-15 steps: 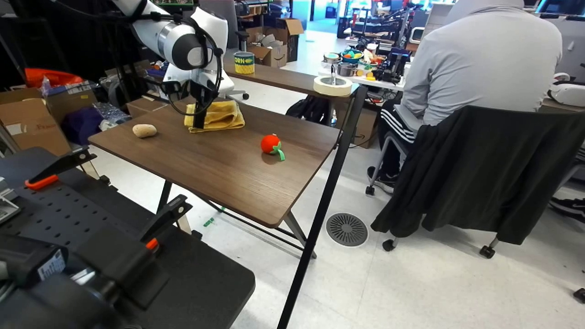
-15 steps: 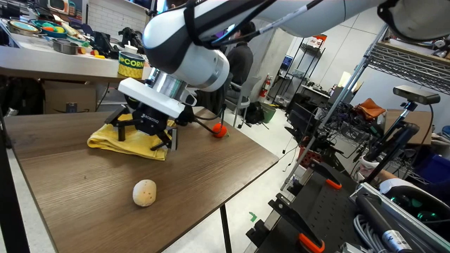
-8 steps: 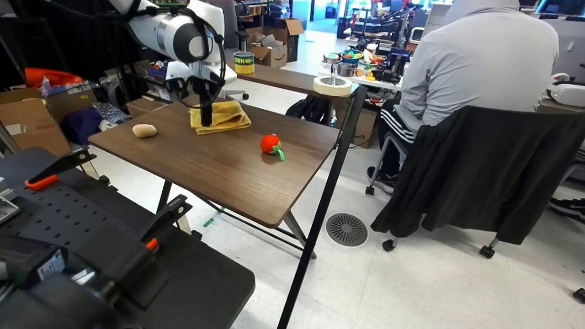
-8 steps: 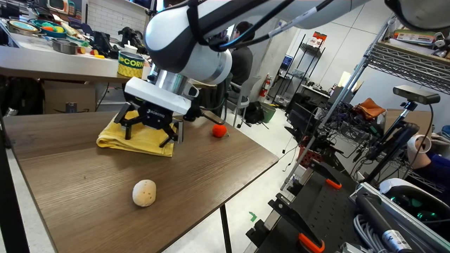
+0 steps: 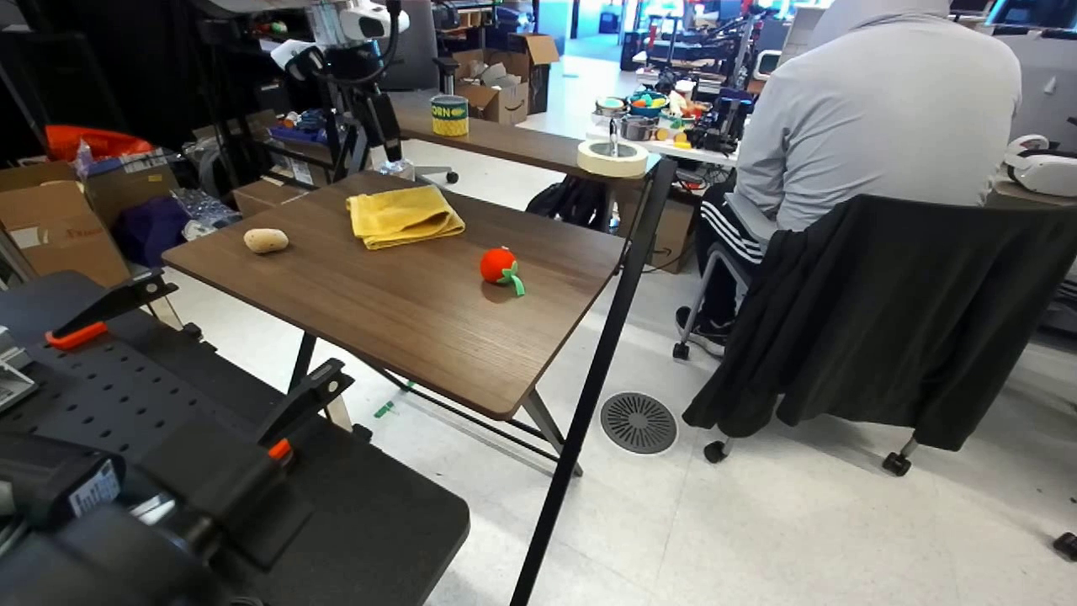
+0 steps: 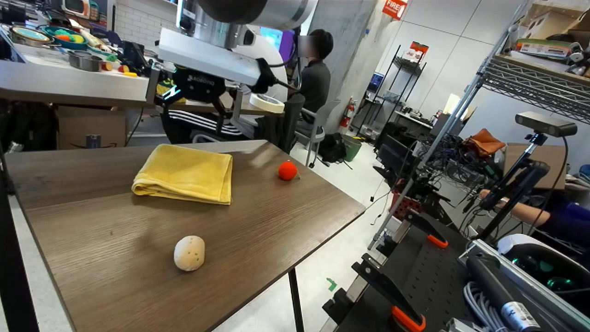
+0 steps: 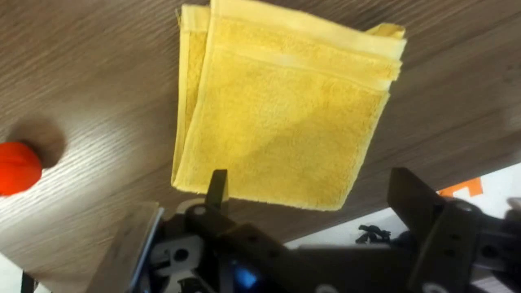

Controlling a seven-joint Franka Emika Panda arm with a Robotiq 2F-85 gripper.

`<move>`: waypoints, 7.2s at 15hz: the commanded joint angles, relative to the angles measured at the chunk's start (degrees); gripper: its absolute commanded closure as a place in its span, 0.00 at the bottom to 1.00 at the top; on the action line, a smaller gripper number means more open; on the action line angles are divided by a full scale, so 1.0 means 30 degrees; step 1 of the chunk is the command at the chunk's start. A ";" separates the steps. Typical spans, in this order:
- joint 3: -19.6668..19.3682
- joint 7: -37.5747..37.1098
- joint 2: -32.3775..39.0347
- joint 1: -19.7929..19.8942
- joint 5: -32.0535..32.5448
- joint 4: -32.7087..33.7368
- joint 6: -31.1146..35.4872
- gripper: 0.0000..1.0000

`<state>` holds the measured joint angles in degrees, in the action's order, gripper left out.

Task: Move the red plushie to the right of the table, then use the towel to wipe the table, then put the brown plushie at the right back corner

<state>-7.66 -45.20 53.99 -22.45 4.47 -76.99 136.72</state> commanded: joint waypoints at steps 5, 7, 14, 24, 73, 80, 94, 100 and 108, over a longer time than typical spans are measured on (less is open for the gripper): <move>-0.2548 -0.0879 0.5067 0.0345 0.2620 0.1810 0.8297 0.00; -0.2194 -0.0894 0.6698 0.0761 0.1369 0.2592 1.0392 0.00; 0.0673 0.1751 0.6684 0.1325 -0.2061 0.2960 1.2600 0.00; -0.0980 0.0127 0.3740 -0.1171 -0.2603 0.2336 0.6760 0.00; -0.0234 -0.1652 0.7378 0.2643 -0.0267 0.3655 0.4535 0.00; -0.2294 -0.2918 0.6734 0.2760 0.0023 0.2164 0.5608 0.00; 0.1073 0.1210 0.8172 -0.0257 -0.0331 0.5015 0.6387 0.00; -0.1849 -0.1409 0.7451 0.0050 -0.0158 0.2983 0.6860 0.00; -0.5152 -0.4958 0.7035 0.0844 -0.0093 0.0538 0.7038 0.00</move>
<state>-22.42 -57.74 73.92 -20.25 4.26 -72.35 157.12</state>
